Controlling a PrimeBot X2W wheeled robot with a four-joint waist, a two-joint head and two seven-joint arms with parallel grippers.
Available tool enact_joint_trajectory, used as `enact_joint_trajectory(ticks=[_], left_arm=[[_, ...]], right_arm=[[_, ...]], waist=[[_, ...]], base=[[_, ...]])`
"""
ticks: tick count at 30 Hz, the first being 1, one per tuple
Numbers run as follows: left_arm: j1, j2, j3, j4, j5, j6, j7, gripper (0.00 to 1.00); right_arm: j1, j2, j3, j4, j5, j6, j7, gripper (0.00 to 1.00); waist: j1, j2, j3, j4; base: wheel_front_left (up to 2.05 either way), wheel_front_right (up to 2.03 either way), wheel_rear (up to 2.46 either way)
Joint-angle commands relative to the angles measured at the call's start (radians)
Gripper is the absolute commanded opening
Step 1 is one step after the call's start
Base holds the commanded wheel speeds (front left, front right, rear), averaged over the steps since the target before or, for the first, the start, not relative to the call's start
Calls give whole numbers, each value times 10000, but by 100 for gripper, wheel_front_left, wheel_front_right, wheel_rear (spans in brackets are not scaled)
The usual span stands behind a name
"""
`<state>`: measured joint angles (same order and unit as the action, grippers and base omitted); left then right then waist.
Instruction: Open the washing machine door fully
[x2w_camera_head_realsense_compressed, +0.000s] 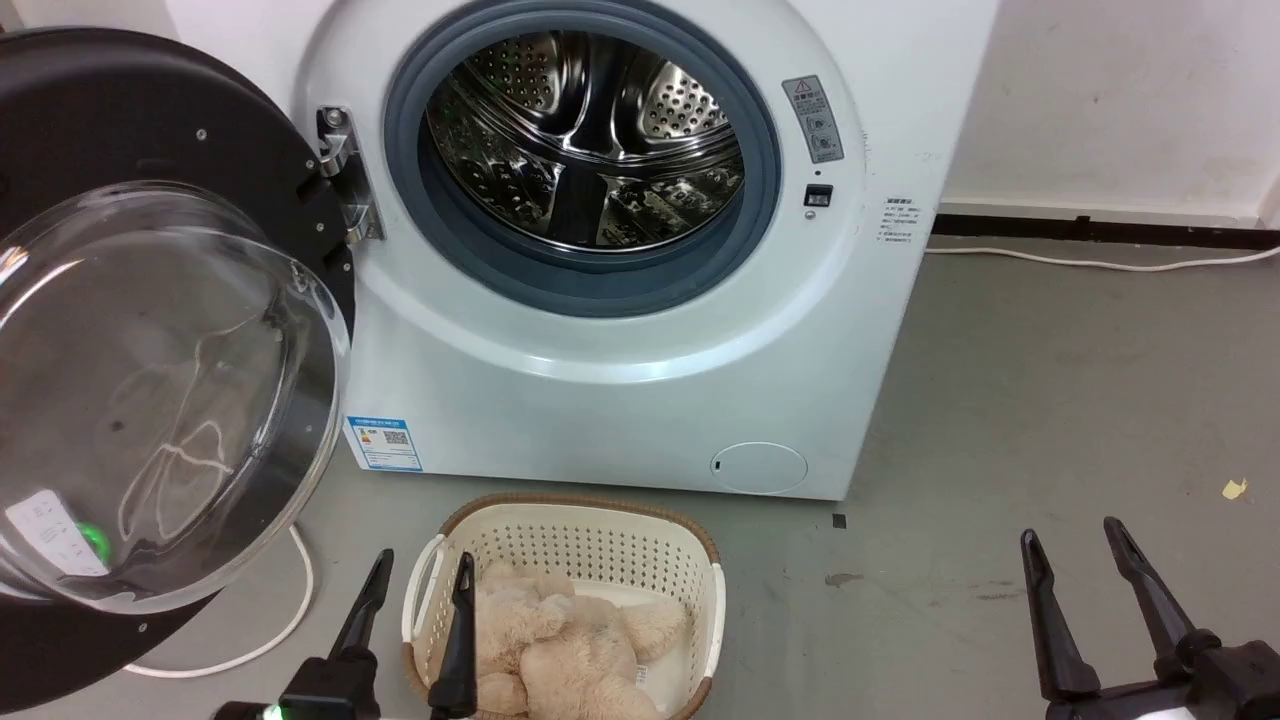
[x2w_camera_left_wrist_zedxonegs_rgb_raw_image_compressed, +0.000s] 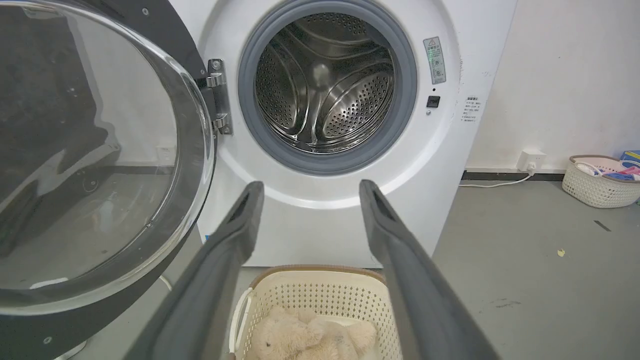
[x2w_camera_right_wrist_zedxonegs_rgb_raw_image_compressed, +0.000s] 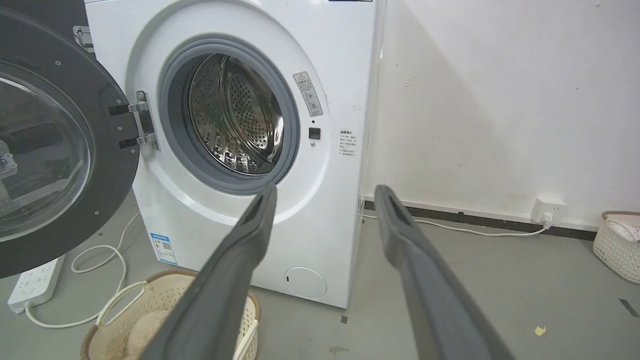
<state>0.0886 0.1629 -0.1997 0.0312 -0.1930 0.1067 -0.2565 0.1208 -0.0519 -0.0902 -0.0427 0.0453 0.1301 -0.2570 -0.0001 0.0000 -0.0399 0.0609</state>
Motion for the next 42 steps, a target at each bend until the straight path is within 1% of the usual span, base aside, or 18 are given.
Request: enact_joint_trajectory(ticks=[1, 9, 13, 14, 42], left_arm=[[168, -123, -16, 4, 87, 105, -52, 100], [114, -370, 240, 105, 174, 86, -52, 100], [-1, -500, 300, 181, 133, -112, -52, 100], [37, -513, 254, 153, 141, -86, 10, 0], [-161, -647, 605, 50, 524, -298, 559, 0]], right_arm=[[140, 16, 18, 1, 65, 6, -46, 100], [99, 16, 61, 1, 120, 6, -47, 100], [47, 17, 142, 28, 167, 6, -47, 100], [20, 0, 124, 12, 120, -2, 4, 0], [-247, 2, 286, 101, -4, 0, 560, 0]], waist=[[1, 0, 3, -27], [1, 0, 41, -18], [1, 0, 125, 34], [1, 0, 117, 30], [1, 0, 179, -109]], base=[[0, 0, 0], [0, 0, 0], [0, 0, 0], [0, 0, 0], [0, 0, 0]])
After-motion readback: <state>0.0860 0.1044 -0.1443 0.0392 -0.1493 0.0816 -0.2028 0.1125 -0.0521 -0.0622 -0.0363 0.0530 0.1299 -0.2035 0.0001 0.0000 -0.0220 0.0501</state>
